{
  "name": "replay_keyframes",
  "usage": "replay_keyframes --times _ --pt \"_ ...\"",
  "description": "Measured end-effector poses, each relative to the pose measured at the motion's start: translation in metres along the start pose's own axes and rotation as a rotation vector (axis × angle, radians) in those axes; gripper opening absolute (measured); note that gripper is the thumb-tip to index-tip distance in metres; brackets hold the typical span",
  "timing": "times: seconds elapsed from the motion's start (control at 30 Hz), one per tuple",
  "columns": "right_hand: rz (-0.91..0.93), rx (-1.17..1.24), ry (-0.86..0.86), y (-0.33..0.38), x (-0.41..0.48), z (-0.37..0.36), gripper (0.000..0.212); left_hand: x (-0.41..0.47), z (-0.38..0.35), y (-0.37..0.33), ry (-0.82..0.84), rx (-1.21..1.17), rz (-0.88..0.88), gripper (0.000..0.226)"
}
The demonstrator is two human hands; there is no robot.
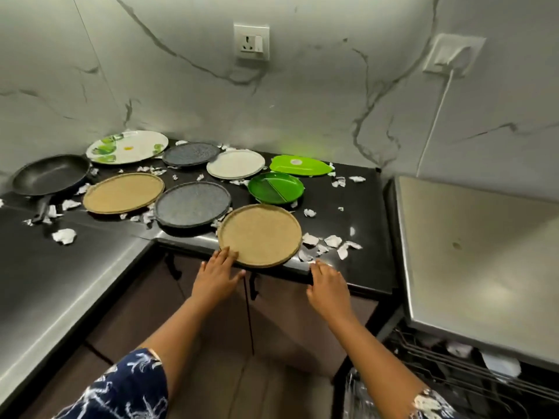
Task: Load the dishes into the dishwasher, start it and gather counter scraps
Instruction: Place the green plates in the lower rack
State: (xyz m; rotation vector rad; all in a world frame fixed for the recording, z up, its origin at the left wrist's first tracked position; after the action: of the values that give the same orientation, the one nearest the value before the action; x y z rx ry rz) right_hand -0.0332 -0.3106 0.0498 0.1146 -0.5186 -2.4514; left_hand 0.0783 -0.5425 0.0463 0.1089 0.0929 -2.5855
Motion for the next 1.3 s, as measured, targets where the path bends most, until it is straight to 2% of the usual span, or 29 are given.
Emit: replay_keyframes --times 0.07,0.2,0.3,0.4,0.5,0.57,0.7,0.77,0.87,1.0,1.07,1.23,1.3 --pt "0.056 -0.039 -0.086 0.000 0.000 -0.001 0.050 0.001 -0.004 0.004 -0.068 0.026 -0.036 0.066" --pt "0.150 -0.124 -0.231 0.008 0.025 0.018 0.014 0.011 0.003 0.008 -0.263 -0.008 -0.047 0.069" --pt "0.048 -0.011 -0.182 0.012 0.073 0.035 0.032 0.027 0.011 0.015 -0.387 -0.025 -0.005 0.051" --pt "0.006 0.192 -0.175 0.010 0.126 0.045 0.028 0.044 0.020 0.014 -0.444 -0.005 0.085 0.039" --pt "-0.026 0.353 -0.139 0.003 0.188 0.053 0.021 0.081 0.040 0.006 -0.492 -0.132 0.132 0.027" --pt "-0.045 0.426 -0.131 -0.002 0.228 0.058 0.022 0.115 0.053 -0.002 -0.464 -0.278 0.124 0.027" --pt "-0.204 0.472 -0.057 -0.022 0.301 0.053 0.033 0.193 0.066 -0.018 -0.268 -0.503 0.189 0.041" --pt "-0.285 0.559 0.028 -0.030 0.326 0.042 0.028 0.225 0.063 -0.022 -0.159 -0.584 0.277 0.043" --pt "-0.348 0.662 0.084 -0.035 0.341 0.028 0.018 0.249 0.056 -0.022 -0.086 -0.714 0.387 0.040" --pt "-0.340 0.682 0.077 -0.036 0.342 0.029 0.013 0.258 0.053 -0.024 -0.104 -0.708 0.432 0.038" --pt "-0.311 0.718 0.051 -0.032 0.346 0.036 0.009 0.261 0.055 -0.020 -0.142 -0.787 0.472 0.033" --pt "-0.190 1.065 0.159 -0.013 0.368 0.055 0.018 0.268 0.064 -0.022 -0.154 -1.363 0.546 0.033" --pt "-0.153 1.121 0.118 -0.010 0.386 0.064 0.015 0.272 0.075 -0.021 -0.209 -1.509 0.566 0.037"
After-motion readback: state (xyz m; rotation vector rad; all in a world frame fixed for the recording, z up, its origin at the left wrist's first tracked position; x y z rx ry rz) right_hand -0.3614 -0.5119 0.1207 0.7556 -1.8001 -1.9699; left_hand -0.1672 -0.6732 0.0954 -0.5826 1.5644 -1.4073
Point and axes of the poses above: each hand's wrist, its own x-axis towards the middle knuckle, its own z-axis out of the back of the hand, y = z × x, the point moved 4 cm from there along x, towards the middle knuckle, and after that the axes turned 14 degrees about x, right-handed, at the moved point
